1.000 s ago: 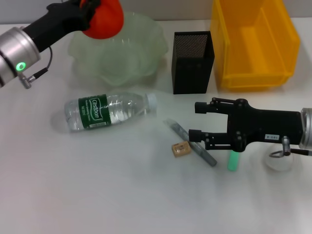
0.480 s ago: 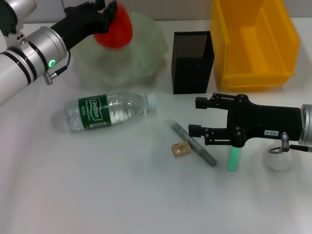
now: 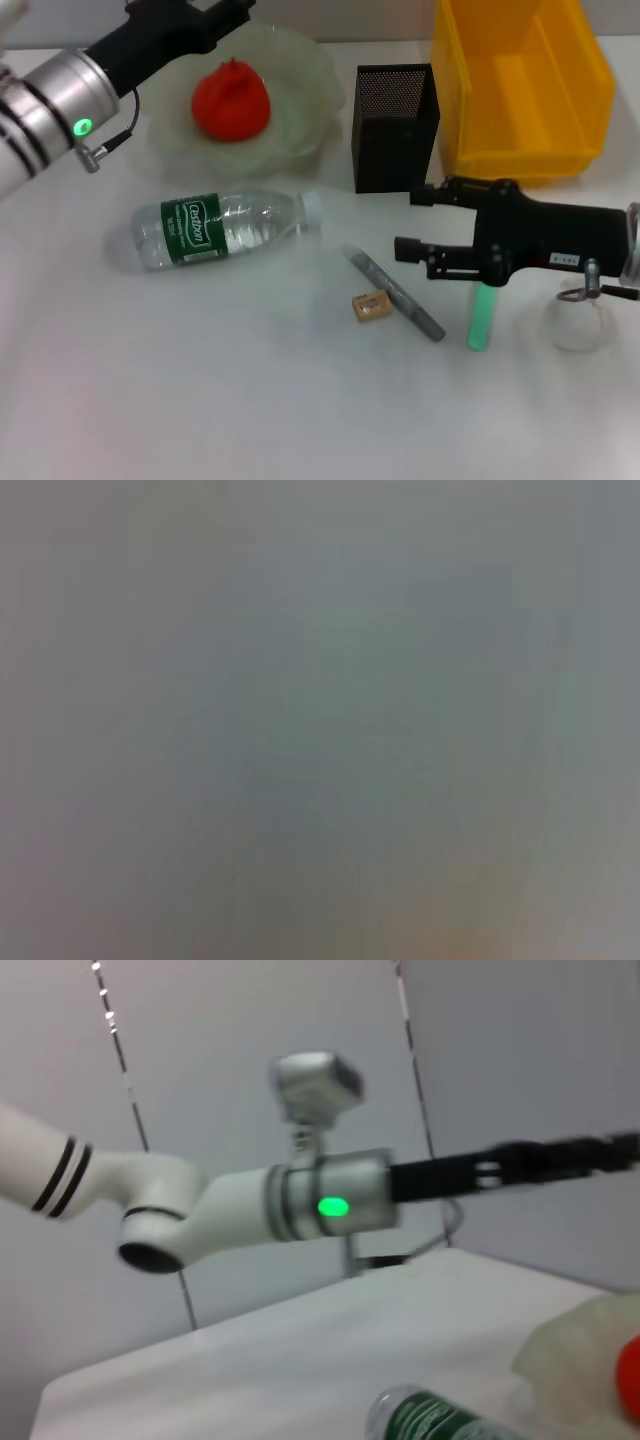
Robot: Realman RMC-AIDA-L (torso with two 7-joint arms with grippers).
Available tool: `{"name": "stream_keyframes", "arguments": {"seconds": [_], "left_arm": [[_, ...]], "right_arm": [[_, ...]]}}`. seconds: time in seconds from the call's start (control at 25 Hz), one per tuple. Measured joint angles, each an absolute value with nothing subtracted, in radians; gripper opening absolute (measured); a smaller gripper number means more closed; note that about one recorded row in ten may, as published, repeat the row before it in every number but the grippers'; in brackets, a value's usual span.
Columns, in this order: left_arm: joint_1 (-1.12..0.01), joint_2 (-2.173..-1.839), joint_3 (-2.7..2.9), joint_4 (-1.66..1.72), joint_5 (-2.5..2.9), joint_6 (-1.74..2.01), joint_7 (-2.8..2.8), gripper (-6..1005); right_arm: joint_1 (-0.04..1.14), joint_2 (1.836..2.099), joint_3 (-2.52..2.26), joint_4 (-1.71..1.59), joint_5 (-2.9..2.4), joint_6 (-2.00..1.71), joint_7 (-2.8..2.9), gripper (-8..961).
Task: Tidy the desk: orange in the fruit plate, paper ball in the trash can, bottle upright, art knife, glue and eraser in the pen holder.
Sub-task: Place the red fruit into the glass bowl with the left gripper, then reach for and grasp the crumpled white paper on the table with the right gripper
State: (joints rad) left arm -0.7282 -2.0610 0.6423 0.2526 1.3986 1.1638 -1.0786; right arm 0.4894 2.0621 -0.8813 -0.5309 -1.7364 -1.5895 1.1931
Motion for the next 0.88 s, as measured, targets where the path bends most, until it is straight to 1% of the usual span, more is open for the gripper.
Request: {"name": "stream_keyframes", "arguments": {"seconds": [0.12,0.16,0.2,0.24,0.28,0.32,0.4,0.48,0.52,0.64,0.68,0.72,0.88], "left_arm": [[-0.646,-2.047,0.757,0.369,1.399,1.338,-1.218,605],[-0.646,-2.047,0.757,0.369,1.399,1.338,-1.218,655],[-0.598,-2.032,0.828,0.434,1.4,1.43,-1.279,704],[-0.598,-2.032,0.828,0.434,1.4,1.43,-1.279,754],[-0.572,-2.022,0.861,0.459,1.4,1.475,-1.301,803],[-0.506,-1.977,0.974,0.498,1.401,1.613,-1.342,853],[-0.478,-1.95,1.033,0.493,1.413,1.672,-1.341,866],[-0.478,-1.95,1.033,0.493,1.413,1.672,-1.341,866],[-0.453,-1.936,1.069,0.491,1.473,1.722,-1.322,866],[-0.443,-1.952,1.066,0.485,1.599,1.727,-1.295,866],[-0.443,-1.952,1.066,0.485,1.599,1.727,-1.295,866],[-0.443,-1.969,1.065,0.481,1.644,1.714,-1.285,866],[-0.439,-1.988,1.064,0.48,1.657,1.702,-1.25,866]], "right_arm": [[0.489,2.056,-0.859,-0.533,-1.736,-1.6,1.193,768],[0.489,2.054,-0.849,-0.534,-1.736,-1.602,1.193,767],[0.489,2.053,-0.844,-0.536,-1.736,-1.604,1.193,766],[0.489,2.052,-0.837,-0.54,-1.736,-1.608,1.195,765],[0.489,2.05,-0.833,-0.544,-1.736,-1.612,1.199,764],[0.489,2.047,-0.829,-0.548,-1.736,-1.618,1.206,763],[0.49,2.041,-0.825,-0.565,-1.737,-1.631,1.236,761],[0.494,2.035,-0.826,-0.605,-1.74,-1.65,1.295,760],[0.496,2.031,-0.828,-0.635,-1.745,-1.663,1.341,759],[0.508,2.019,-0.834,-0.759,-1.781,-1.728,1.509,756],[0.514,2.017,-0.834,-0.807,-1.8,-1.754,1.569,755],[0.523,2.015,-0.834,-0.861,-1.833,-1.787,1.633,754],[0.586,2.004,-0.834,-1.066,-2.017,-1.889,1.887,750]]}}
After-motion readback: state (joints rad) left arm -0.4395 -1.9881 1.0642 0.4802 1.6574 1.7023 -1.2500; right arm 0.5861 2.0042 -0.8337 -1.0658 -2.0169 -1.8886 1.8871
